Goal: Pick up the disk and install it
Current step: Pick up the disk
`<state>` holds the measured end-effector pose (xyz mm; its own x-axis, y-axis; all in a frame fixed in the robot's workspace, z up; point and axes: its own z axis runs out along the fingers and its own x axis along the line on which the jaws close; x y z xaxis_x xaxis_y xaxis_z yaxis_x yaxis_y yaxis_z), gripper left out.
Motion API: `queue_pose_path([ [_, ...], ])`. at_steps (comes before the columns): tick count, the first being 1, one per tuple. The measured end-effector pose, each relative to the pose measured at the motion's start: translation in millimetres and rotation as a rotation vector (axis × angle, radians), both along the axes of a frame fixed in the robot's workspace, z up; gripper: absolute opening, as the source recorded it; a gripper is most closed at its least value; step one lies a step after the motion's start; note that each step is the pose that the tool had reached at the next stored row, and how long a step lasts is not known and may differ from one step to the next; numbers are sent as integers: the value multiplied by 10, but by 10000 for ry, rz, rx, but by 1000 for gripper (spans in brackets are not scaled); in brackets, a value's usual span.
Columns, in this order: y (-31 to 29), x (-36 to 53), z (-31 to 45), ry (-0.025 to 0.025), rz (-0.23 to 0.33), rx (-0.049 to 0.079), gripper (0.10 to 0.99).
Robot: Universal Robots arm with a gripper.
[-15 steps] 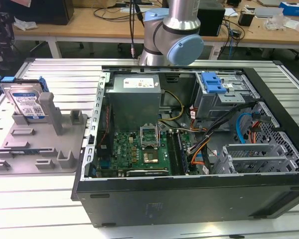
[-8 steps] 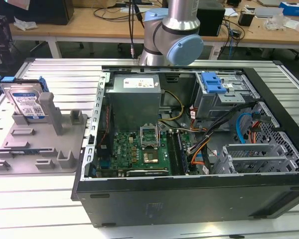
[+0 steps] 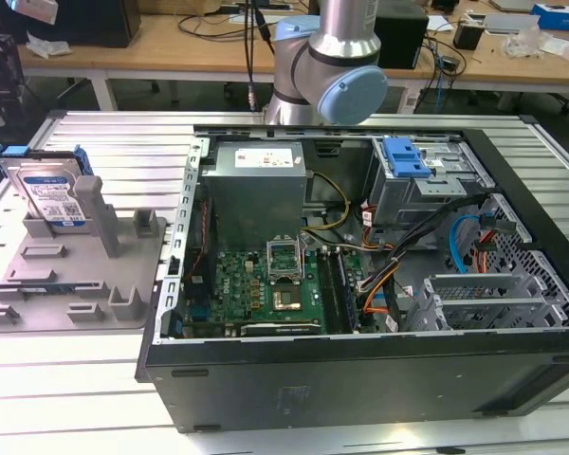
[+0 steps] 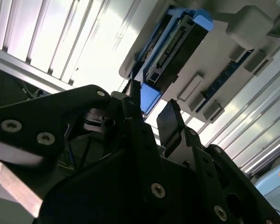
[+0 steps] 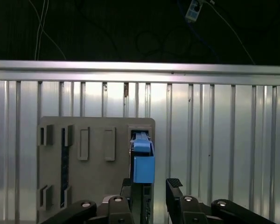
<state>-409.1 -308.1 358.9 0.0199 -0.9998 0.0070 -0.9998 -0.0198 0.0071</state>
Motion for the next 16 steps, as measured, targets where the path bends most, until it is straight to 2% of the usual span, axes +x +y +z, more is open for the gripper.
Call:
queue_pose_path([
  [2,-4,0,-9,-2,0,0,431],
  [3,-5,0,-12,-2,1,0,498],
  [16,-6,-7,-135,-2,1,2,498],
])
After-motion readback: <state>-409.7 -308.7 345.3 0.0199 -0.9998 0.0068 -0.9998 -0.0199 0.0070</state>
